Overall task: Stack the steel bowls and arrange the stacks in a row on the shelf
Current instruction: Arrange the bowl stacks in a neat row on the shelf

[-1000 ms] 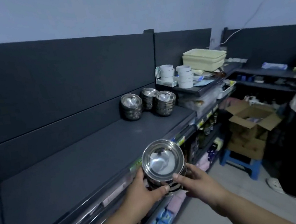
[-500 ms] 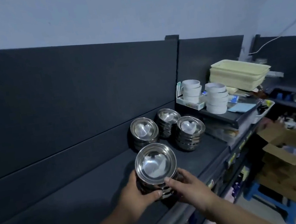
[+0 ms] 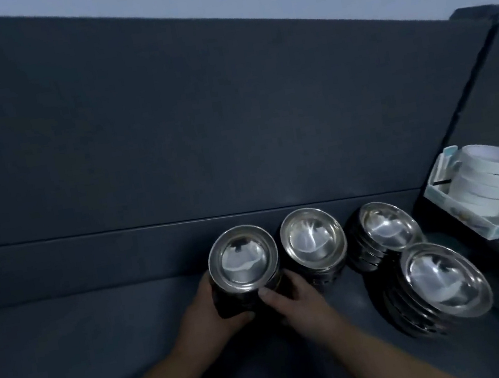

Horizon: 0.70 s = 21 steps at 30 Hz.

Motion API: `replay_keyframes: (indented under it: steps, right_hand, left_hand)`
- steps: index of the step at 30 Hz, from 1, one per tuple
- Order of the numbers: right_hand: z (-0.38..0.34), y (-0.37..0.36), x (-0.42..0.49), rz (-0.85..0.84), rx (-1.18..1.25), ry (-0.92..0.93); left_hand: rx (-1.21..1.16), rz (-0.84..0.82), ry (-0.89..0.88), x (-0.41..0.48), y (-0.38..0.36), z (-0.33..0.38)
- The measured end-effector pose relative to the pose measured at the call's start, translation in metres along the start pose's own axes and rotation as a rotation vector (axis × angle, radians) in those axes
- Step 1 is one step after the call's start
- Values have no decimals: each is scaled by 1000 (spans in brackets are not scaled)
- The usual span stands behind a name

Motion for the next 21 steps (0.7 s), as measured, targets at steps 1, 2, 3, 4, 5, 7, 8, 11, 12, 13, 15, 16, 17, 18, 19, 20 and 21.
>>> replay_keyframes:
  steps: [1, 2, 3, 4, 5, 7, 8, 11, 12, 13, 15, 16, 17, 18, 19, 20, 21]
  right_hand:
    - [3, -1, 7, -35, -3, -1]
    - [5, -1, 12, -67, -10, -1]
    - [5, -2, 16, -97, -19, 3]
    - [6, -2, 20, -118, -30, 11]
    - [7, -2, 23, -131, -45, 22]
    - [9, -2, 26, -140, -86, 43]
    - [10, -2, 26, -138, -113, 54]
    - [9, 0, 16, -89, -216, 72]
    - [9, 0, 11, -72, -247, 63]
    - [11, 1, 6, -65, -284, 50]
    - [14, 0, -6, -70, -358, 24]
    - [16, -1, -11, -75, -391, 15]
    - [17, -4, -17, -81, -427, 15]
    - [17, -8, -24, -92, -468, 25]
    - [16, -14, -32, -111, -514, 44]
    - [15, -22, -41, -134, -558, 69]
    - [12, -32, -51, -162, -596, 99]
  left_hand:
    - [25, 42, 14, 1, 2, 1]
    - [54, 75, 28, 2, 3, 2]
    - [85, 102, 48, 2, 3, 3]
    - [96, 130, 78, 2, 3, 4]
    - [87, 159, 99, 1, 2, 4]
    - [54, 194, 111, -3, 0, 4]
    - [51, 203, 120, -7, -1, 4]
    - [112, 204, 154, -25, -4, 7]
    - [156, 191, 170, -31, -5, 7]
    - [203, 175, 189, -39, -5, 6]
    - [283, 148, 222, -56, -1, 2]
    - [313, 142, 235, -65, 3, -1]
    - [338, 140, 246, -74, 8, -4]
    - [353, 142, 255, -84, 15, -8]
    - [359, 145, 269, -96, 23, -11]
    - [367, 148, 285, -109, 33, -14]
    - [380, 156, 296, -123, 43, -18]
Point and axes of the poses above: each hand's wrist, its own x-axis towards the middle knuckle, its own y-axis out of the back of the hand, z = x × y, the point moved 4 cm from there along x, towards the middle knuckle, and after that the axes turned 4 degrees about y, right-handed, at the moved point
